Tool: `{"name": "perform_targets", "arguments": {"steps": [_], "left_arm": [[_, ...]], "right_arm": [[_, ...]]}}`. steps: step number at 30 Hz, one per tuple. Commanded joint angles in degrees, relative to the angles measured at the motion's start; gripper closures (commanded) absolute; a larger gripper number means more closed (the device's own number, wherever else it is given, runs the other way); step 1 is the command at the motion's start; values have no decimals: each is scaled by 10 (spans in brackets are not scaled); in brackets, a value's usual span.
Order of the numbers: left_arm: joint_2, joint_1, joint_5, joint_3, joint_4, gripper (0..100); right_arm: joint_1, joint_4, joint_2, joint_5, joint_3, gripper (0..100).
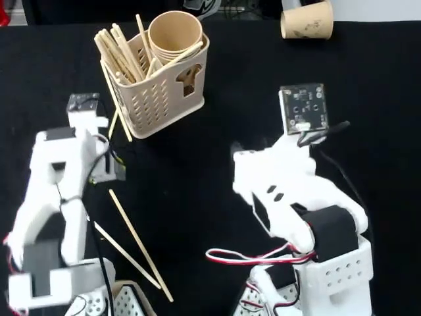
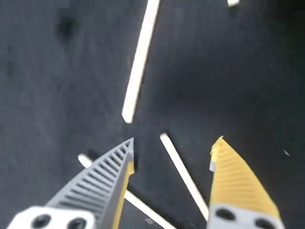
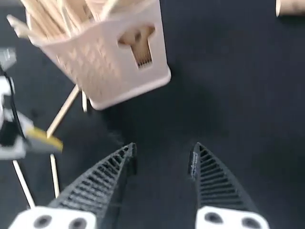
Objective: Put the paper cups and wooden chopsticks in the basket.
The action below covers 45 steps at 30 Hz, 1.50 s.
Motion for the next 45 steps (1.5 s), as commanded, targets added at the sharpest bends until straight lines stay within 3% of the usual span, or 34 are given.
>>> {"name": "perform_targets", "arguments": {"steps": [1,4,7,11,16,19,24,29,38,42,45], "left_arm": [[109,-26,-76,-138,-6,741],[182,-17,-101,-196,-7,744],[235,-2,-122,-232,-7,812],[250,15,-150,-234,-6,980],[233,9,-170,-206,-5,970],[176,-1,-170,-167,-3,973],[13,-10,-167,-57,-3,972],[-147,-84,-166,15,-3,971],[-316,-182,-169,68,61,971],[-345,-230,-171,65,65,971],[-339,-256,-217,65,66,971]], "right_arm": [[4,24,-8,-4,-13,811],[4,24,-8,-4,0,811],[-15,26,-9,1,11,812],[-95,57,-23,17,30,812],[-210,69,-51,16,79,812],[-276,40,-40,11,141,812],[-355,-93,13,-37,252,812],[-436,-222,118,-38,287,812],[-525,-377,434,-111,164,811],[-514,-404,544,-124,117,811],[-513,-411,601,-122,96,812]]}}
